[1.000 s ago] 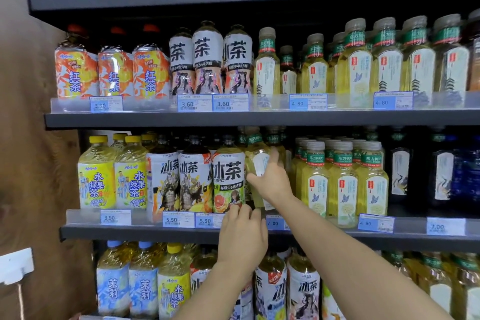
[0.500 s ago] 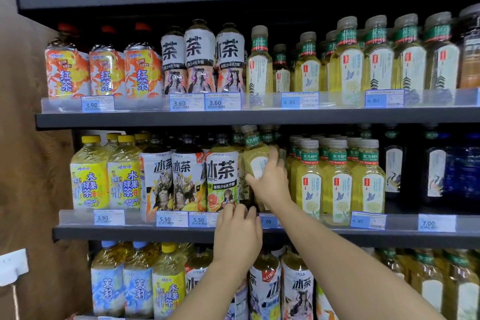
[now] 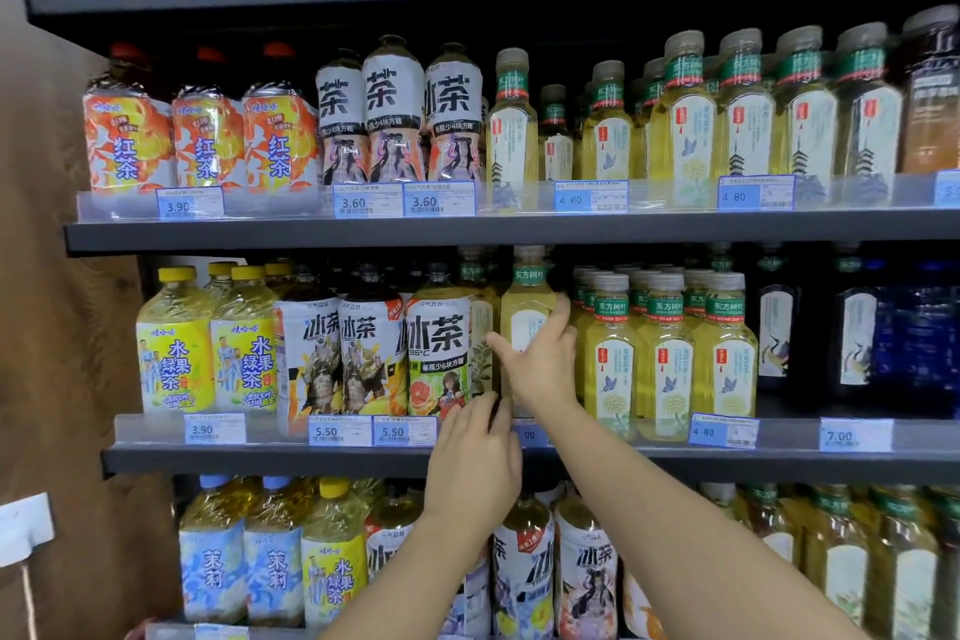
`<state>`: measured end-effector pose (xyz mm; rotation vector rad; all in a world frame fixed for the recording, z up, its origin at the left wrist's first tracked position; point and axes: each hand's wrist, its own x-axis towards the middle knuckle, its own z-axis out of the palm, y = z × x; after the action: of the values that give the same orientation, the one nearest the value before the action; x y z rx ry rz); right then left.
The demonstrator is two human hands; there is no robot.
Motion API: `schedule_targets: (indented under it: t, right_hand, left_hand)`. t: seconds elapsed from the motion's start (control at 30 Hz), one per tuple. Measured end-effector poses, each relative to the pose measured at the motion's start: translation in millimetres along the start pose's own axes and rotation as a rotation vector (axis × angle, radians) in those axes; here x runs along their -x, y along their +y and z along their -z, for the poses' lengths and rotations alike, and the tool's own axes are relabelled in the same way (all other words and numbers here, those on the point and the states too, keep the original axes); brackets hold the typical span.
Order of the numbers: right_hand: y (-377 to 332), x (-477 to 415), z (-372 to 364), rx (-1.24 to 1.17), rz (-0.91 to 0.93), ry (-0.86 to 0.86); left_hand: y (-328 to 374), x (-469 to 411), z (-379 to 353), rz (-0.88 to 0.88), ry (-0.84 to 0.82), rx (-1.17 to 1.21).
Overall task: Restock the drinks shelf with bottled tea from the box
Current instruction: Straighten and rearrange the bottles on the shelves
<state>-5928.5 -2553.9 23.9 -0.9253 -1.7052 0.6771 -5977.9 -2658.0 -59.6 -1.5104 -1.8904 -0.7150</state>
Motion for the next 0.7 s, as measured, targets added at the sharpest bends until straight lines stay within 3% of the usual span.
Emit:
schedule_targets:
  t: [0.13,0.3,0.5,0.7]
  right_hand:
    - [2,6,18,-0.042,0.01,-0.123]
    - [8,10,29,0.162,-0.022,-0.193]
    - [1,6,37,0.228,-0.034,-0.269]
    - [8,24,90,0.201,0.212,-0.118]
  left_hand:
    - [19,-14,11,0.018,-0.073,0.079]
    - [23,-18,13,0.037,-0.179,0.091]
    - [21,-22,6,0.051,-0.213,0.017]
    - [56,-28,19,-0.028,-0.104,0.031]
